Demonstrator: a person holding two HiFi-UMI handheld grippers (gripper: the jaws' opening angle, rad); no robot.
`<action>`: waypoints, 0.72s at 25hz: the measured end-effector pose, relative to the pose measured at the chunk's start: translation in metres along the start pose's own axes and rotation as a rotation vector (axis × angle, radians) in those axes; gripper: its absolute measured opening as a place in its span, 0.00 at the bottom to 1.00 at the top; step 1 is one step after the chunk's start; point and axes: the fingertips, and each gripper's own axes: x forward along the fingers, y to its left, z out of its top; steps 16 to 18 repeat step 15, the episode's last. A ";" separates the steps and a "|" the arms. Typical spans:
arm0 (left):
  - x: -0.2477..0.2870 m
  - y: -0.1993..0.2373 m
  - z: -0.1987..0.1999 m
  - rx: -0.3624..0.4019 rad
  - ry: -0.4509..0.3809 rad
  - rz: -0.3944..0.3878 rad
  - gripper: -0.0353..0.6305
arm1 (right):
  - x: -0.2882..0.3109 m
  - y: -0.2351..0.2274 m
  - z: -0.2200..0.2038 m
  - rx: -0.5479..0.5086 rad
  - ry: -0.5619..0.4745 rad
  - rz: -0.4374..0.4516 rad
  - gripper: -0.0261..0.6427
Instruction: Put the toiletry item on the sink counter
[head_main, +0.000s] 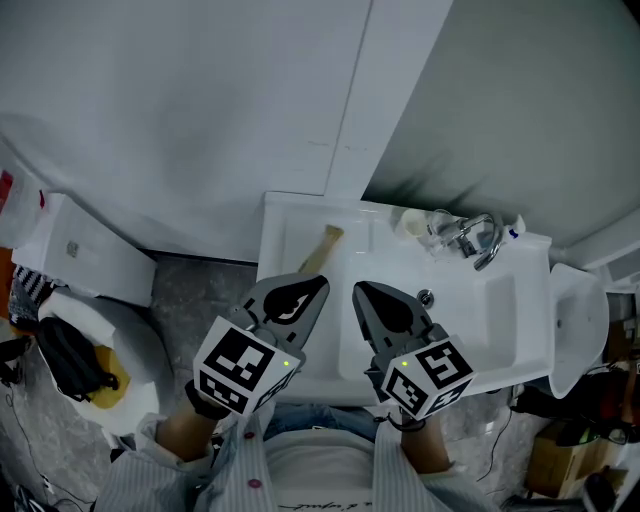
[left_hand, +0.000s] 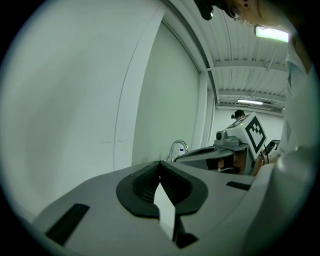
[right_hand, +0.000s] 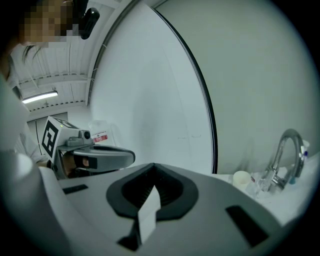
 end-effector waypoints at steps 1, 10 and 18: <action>-0.001 0.001 0.000 0.006 -0.002 -0.001 0.08 | 0.000 -0.001 0.001 -0.002 0.000 -0.002 0.05; -0.001 0.006 0.004 0.009 -0.038 -0.007 0.08 | -0.003 -0.006 -0.001 0.004 0.005 -0.004 0.05; 0.007 0.006 0.007 0.032 -0.054 -0.022 0.08 | 0.000 -0.011 0.003 -0.011 -0.001 -0.009 0.05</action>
